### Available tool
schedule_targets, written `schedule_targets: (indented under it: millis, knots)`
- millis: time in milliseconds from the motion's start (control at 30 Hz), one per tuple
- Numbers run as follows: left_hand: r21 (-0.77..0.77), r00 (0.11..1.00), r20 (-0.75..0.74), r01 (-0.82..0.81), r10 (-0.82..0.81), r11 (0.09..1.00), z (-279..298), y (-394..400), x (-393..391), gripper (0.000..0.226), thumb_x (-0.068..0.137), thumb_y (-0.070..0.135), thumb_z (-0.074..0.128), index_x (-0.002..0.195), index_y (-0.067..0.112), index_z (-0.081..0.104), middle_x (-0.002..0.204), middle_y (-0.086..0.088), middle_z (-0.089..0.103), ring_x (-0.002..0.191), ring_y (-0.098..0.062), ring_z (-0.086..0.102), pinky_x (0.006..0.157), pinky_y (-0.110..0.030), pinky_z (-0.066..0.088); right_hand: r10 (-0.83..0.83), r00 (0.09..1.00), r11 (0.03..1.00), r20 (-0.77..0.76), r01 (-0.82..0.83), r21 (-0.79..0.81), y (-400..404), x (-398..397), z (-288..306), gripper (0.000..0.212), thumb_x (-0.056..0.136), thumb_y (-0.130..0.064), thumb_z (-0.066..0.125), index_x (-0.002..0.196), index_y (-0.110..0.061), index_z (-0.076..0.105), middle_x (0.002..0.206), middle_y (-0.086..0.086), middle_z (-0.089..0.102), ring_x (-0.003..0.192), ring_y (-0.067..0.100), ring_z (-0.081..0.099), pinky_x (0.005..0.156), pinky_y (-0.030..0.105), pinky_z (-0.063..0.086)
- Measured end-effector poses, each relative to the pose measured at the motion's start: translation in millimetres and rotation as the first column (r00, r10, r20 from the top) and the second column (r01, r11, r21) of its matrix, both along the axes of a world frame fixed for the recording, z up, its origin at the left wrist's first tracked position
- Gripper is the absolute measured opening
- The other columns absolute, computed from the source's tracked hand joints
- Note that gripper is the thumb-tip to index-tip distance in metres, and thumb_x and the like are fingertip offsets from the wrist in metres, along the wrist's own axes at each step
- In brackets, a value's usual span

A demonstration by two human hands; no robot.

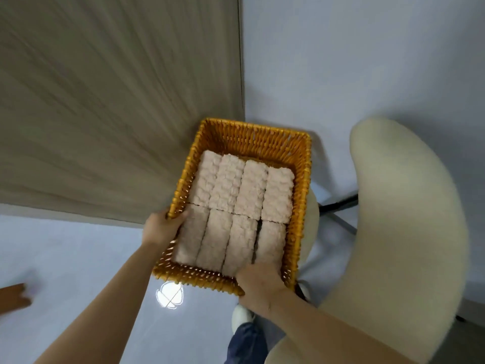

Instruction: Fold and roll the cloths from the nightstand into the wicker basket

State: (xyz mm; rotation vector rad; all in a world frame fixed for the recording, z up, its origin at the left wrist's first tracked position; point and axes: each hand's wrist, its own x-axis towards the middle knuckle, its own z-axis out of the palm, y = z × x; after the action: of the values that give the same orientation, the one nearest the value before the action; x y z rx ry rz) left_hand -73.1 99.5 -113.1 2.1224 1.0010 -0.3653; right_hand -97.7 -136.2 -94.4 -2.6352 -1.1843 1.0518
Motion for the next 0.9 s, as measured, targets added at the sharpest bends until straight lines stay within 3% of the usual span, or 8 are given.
schedule_targets:
  millis: [133, 200, 300, 400, 467, 567, 733, 900]
  knots:
    - [0.066, 0.998, -0.014, 0.064, -0.063, 0.996, -8.6, 2.0, 12.7, 0.032, 0.089, 0.048, 0.061, 0.095, 0.017, 0.067, 0.086, -0.004, 0.069, 0.088, -0.030, 0.063, 0.072, -0.037, 0.049, -0.026, 0.997, 0.999, -0.069, 0.029, 0.045, 0.4, 7.9, -11.6, 0.018, 0.090, -0.033, 0.055, 0.083, -0.018, 0.050, 0.084, 0.004, 0.061, 0.083, 0.025, 0.062, 0.067, 0.028, 0.040]
    - [0.119, 0.996, 0.019, 0.087, -0.089, 0.989, -2.8, -5.4, 7.1, 0.033, 0.092, 0.040, 0.060, 0.119, 0.022, 0.060, 0.103, -0.004, 0.068, 0.101, -0.032, 0.061, 0.078, -0.037, 0.048, -0.070, 0.985, 0.992, -0.155, 0.085, 0.096, -7.4, 14.4, -1.5, 0.020, 0.090, -0.038, 0.054, 0.083, -0.019, 0.054, 0.079, -0.001, 0.058, 0.078, 0.019, 0.058, 0.062, 0.025, 0.038]
    - [0.323, 0.953, 0.255, 0.075, -0.164, 0.943, 12.8, -40.7, -16.5, 0.054, 0.092, 0.017, 0.062, 0.142, 0.017, 0.043, 0.137, -0.007, 0.050, 0.126, -0.028, 0.045, 0.102, -0.041, 0.042, -0.418, 0.882, 0.847, -0.219, 0.465, 0.259, -30.7, 31.0, 19.6, 0.017, 0.091, -0.039, 0.055, 0.094, -0.024, 0.062, 0.084, -0.011, 0.060, 0.077, 0.005, 0.055, 0.063, 0.018, 0.042]
    - [0.407, 0.840, 0.325, 0.291, -0.435, 0.866, 13.4, -93.6, -39.4, 0.045, 0.091, 0.012, 0.060, 0.135, 0.013, 0.052, 0.139, -0.008, 0.051, 0.126, -0.027, 0.048, 0.104, -0.042, 0.043, -0.871, 0.416, 0.285, -0.261, 0.862, 0.420, -62.1, 58.9, 9.4, 0.014, 0.086, -0.029, 0.061, 0.094, -0.020, 0.055, 0.097, -0.010, 0.054, 0.088, 0.003, 0.053, 0.073, 0.020, 0.044]
    - [0.337, 0.804, 0.141, 0.509, -0.577, 0.792, 5.9, -125.3, -47.4, 0.049, 0.095, 0.019, 0.051, 0.143, 0.015, 0.042, 0.147, -0.009, 0.042, 0.132, -0.028, 0.044, 0.108, -0.041, 0.038, -0.923, 0.071, 0.000, -0.378, 0.983, 0.182, -76.1, 73.6, -13.3, 0.039, 0.075, -0.048, 0.058, 0.098, -0.019, 0.045, 0.101, -0.003, 0.049, 0.091, 0.013, 0.050, 0.078, 0.029, 0.043]
    - [0.171, 0.816, -0.078, 0.576, -0.572, 0.799, -11.0, -152.7, -48.8, 0.060, 0.103, 0.036, 0.035, 0.154, 0.025, 0.007, 0.162, -0.003, 0.006, 0.148, -0.024, 0.012, 0.119, -0.035, 0.011, -0.851, -0.210, -0.097, -0.481, 0.964, -0.250, -70.2, 70.7, -45.6, 0.041, 0.090, -0.053, 0.047, 0.113, -0.019, 0.045, 0.111, 0.006, 0.058, 0.100, 0.029, 0.057, 0.091, 0.048, 0.050]
    - [0.110, 0.771, -0.068, 0.636, -0.633, 0.764, -33.0, -159.5, -41.6, 0.059, 0.104, 0.041, 0.029, 0.155, 0.028, 0.003, 0.163, -0.001, 0.000, 0.149, -0.018, -0.001, 0.115, -0.025, -0.006, -0.926, 0.017, 0.077, -0.376, 0.986, -0.145, -55.5, 62.3, -35.2, 0.044, 0.103, -0.043, 0.028, 0.125, -0.013, 0.052, 0.117, 0.014, 0.060, 0.110, 0.037, 0.055, 0.094, 0.040, 0.044]
    - [0.128, 0.754, -0.227, 0.651, -0.617, 0.748, -34.4, -154.0, -38.5, 0.055, 0.105, 0.039, 0.023, 0.155, 0.029, 0.003, 0.162, 0.000, -0.013, 0.149, -0.018, -0.008, 0.120, -0.034, 0.000, -0.888, -0.073, 0.000, -0.454, 0.988, -0.157, -49.6, 57.2, -35.8, 0.041, 0.103, -0.040, 0.031, 0.122, -0.012, 0.054, 0.116, 0.014, 0.062, 0.106, 0.036, 0.057, 0.095, 0.047, 0.047]
